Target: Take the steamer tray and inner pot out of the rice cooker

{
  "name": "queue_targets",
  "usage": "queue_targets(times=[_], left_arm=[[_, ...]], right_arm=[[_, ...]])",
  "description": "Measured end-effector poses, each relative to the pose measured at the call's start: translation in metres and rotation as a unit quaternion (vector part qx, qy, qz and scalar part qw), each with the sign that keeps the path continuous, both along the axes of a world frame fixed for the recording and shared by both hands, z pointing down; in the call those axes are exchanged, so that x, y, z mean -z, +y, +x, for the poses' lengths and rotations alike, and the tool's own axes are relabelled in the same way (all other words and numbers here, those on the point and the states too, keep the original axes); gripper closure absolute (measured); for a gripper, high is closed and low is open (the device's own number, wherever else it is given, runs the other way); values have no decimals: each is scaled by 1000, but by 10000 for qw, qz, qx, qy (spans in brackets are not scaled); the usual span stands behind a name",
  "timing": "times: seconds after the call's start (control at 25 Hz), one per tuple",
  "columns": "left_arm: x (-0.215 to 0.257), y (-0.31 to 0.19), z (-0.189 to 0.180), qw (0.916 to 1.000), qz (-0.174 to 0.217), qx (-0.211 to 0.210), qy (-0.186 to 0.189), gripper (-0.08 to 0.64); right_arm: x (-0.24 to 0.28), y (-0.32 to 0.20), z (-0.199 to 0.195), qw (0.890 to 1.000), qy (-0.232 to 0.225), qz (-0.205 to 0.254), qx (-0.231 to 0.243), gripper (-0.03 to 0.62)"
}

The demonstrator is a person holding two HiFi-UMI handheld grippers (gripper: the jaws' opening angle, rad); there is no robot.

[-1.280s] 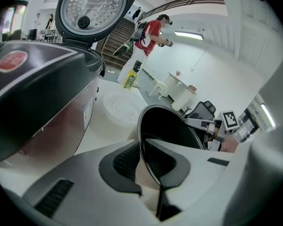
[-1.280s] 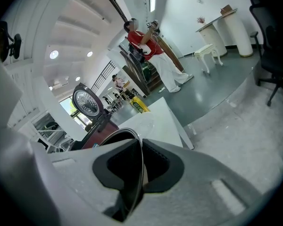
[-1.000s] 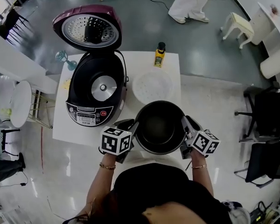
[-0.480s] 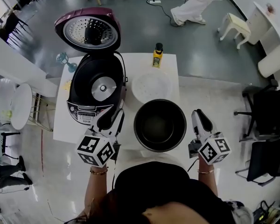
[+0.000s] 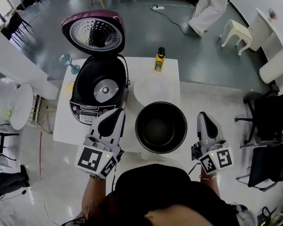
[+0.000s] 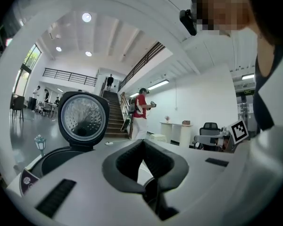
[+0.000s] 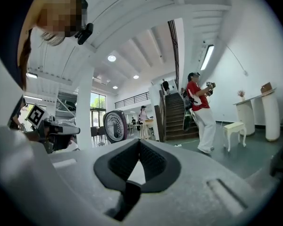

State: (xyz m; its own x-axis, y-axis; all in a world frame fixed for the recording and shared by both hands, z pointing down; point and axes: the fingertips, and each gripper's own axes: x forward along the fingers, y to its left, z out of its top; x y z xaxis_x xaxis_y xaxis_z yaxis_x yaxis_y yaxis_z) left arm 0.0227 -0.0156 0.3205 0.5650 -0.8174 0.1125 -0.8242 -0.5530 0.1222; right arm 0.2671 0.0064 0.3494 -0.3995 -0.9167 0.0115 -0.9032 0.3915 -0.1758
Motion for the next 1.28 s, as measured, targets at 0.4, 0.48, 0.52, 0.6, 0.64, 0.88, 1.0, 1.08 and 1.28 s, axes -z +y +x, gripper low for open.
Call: queue_targets(times=[0.4,0.48,0.52,0.6,0.64,0.88,1.0,1.08,1.28], left_arm=[[-4,10,10,9996,132,-168,-169,557],[-7,12,11,9997,72,-189,-156,557],[-8,13,11,9997,50,-198,-146,557],[-10,12,12,9997,41,-207,-150,557],[-10,12,12,9996,50,-208,-159,557],[-8,10,10,9997,101,-93,-212,557],[-9,9,5,9999,61,44,-121,557],[-12,10,3,10000,-23,71,-21,557],[-14,11,4,9999,23,74,-92,557]], right_arm=[[-1,9,-7,9999,-5,-4,115,588],[-3,11,-8,9999,5,-60,150,588],[-5,12,-8,9998,22,-101,160,588],[-8,12,-8,9997,85,-156,139,588],[-9,12,-7,9997,102,-164,135,588],[-9,14,-10,9996,123,-149,221,588],[-10,17,-13,9993,220,-132,266,588],[-13,19,-14,9992,210,-167,287,588],[-15,19,-17,9992,176,-161,322,588]])
